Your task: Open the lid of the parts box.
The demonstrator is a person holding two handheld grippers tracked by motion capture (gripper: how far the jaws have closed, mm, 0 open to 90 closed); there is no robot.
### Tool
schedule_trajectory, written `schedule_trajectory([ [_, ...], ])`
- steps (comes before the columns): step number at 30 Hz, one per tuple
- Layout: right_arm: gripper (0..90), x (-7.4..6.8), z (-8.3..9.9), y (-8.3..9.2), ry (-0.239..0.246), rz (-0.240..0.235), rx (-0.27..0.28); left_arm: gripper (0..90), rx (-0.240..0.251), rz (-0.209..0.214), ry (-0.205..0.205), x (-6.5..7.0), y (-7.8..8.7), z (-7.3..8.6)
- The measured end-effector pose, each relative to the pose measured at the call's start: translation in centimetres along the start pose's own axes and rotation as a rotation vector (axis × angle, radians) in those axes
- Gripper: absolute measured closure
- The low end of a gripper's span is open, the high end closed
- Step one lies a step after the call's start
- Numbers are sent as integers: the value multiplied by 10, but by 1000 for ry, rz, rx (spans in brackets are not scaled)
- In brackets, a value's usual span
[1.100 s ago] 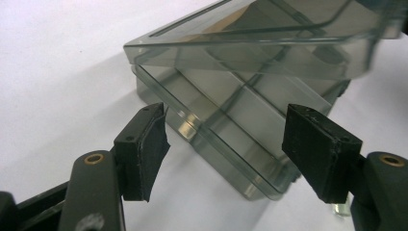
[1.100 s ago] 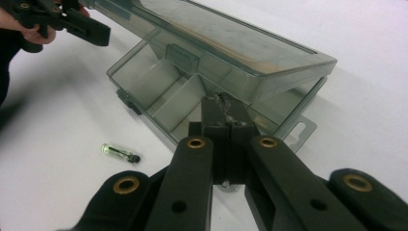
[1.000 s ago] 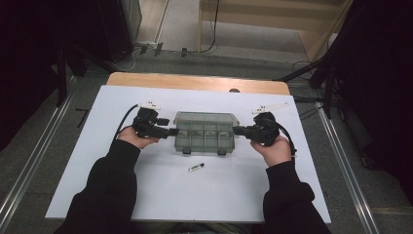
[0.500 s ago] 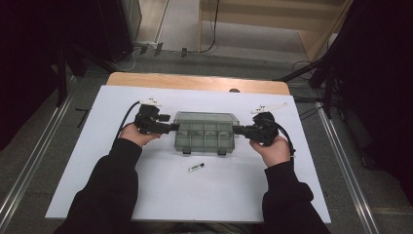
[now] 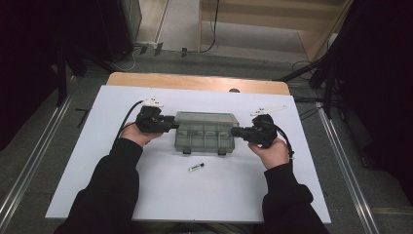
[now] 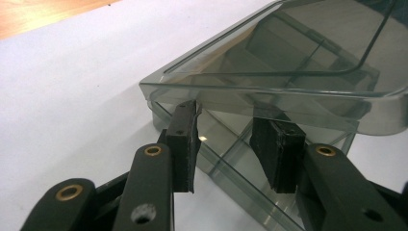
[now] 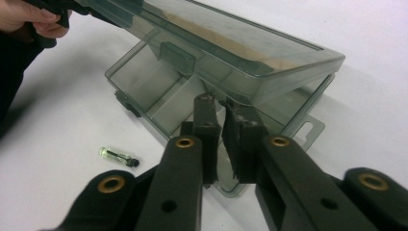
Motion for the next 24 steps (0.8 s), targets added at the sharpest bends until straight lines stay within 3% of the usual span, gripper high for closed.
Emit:
schedule_trajectory([
  [10, 761, 5, 10, 3, -15, 2, 7, 619, 5, 7, 13, -2, 0, 0],
  [19, 634, 15, 14, 4, -38, 18, 26, 618, -2, 4, 32, -2, 1, 0],
  [24, 568, 18, 14, -1, 8, 36, 52, 619, 8, 6, 37, -3, 1, 0],
])
Point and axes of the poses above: each handheld gripper's, and its own axes: y roughly backward along the jaws, z roughly out of its underside, x roughly to its right, the point moved 1 cm from there along -y, roughly forward along the jaws
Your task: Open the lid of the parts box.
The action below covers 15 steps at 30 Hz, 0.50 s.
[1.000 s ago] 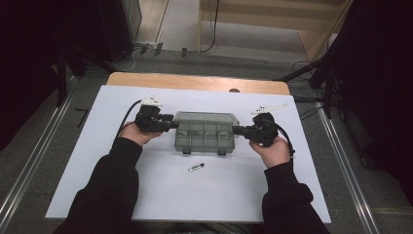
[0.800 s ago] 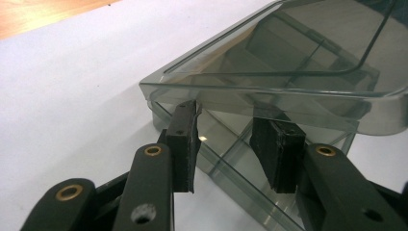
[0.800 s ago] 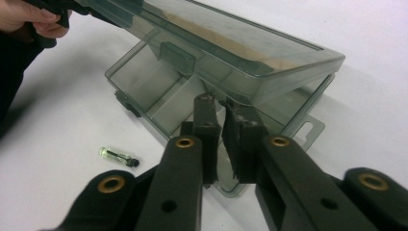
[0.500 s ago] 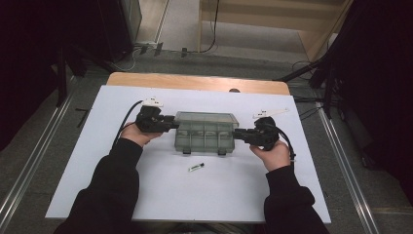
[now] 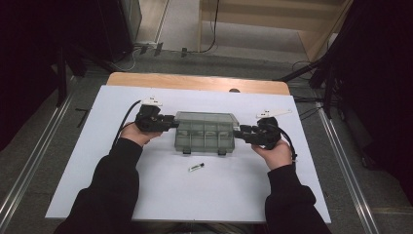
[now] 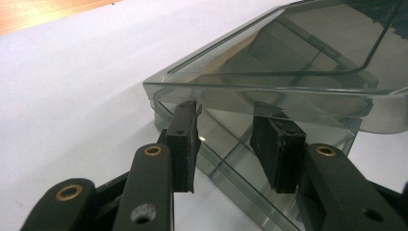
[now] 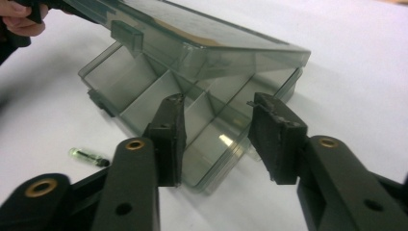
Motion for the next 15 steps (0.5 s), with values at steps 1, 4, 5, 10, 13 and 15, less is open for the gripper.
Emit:
schedule_trajectory([
  [1, 562, 1, 0, -2, 8, 3, 8, 619, -1, -1, -1, 0, 0, 0],
  [4, 548, 5, -1, -7, 6, -3, 21, 619, 1, -1, 0, 0, 1, -1],
  [5, 545, 6, -1, -9, -1, -5, 21, 619, 3, -1, 0, 0, 1, -1],
  [10, 518, 15, -3, -15, -9, 3, 26, 619, 10, -6, 4, 0, 2, -1],
  [13, 494, 18, -5, -18, 4, 10, 43, 619, 14, -3, 5, 0, 2, -2],
  [15, 479, 19, -6, -19, 14, 12, 37, 619, 15, -4, 6, 0, 2, -2],
])
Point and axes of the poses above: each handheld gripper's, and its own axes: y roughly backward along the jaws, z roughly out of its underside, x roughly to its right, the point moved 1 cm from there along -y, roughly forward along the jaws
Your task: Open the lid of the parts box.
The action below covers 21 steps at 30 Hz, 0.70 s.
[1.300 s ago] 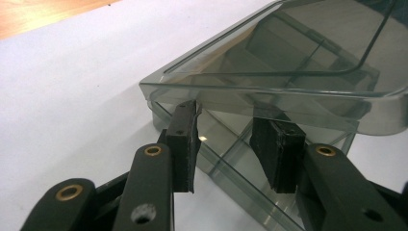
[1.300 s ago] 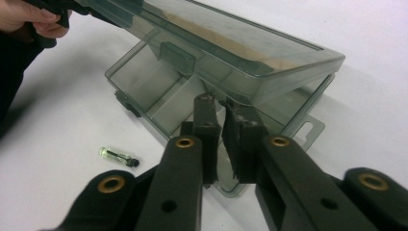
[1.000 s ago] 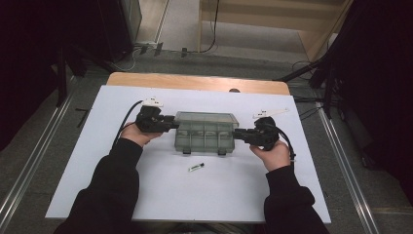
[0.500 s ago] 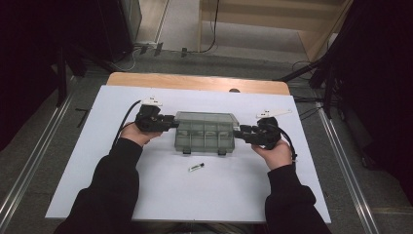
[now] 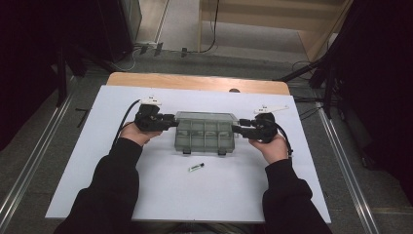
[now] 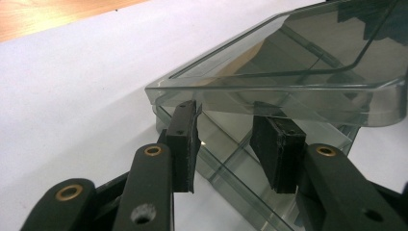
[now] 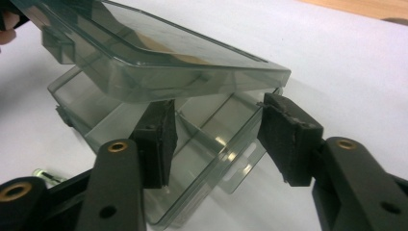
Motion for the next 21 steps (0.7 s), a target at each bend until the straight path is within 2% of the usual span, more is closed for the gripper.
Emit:
schedule_trajectory([
  [7, 476, 3, -6, -7, 33, 4, 16, 619, 6, -3, 5, 0, 0, -1],
  [16, 528, 1, -10, -13, 65, 17, 23, 619, 18, -8, 10, 1, 0, -1],
  [21, 546, 1, -13, -13, 61, 26, 34, 619, 24, -1, 14, 1, -1, -2],
])
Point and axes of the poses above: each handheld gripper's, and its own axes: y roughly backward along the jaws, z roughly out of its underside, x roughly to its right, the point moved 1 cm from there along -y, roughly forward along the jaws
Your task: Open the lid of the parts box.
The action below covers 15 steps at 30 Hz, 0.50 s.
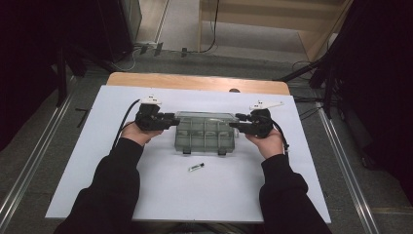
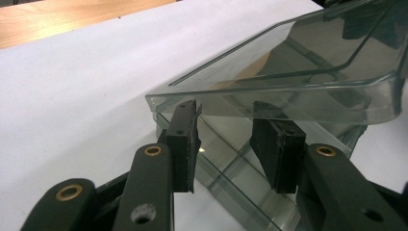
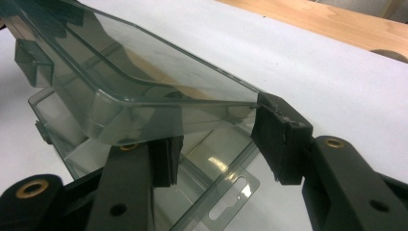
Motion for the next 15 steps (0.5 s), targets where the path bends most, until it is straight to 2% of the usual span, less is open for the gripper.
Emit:
schedule_trajectory([
  [12, 566, 1, -5, -1, -1, 14, 16, 619, 22, -19, 1, -1, -2, -4],
  [15, 570, 2, -7, -2, -4, 16, 18, 619, 31, -17, 14, -2, -2, -5],
])
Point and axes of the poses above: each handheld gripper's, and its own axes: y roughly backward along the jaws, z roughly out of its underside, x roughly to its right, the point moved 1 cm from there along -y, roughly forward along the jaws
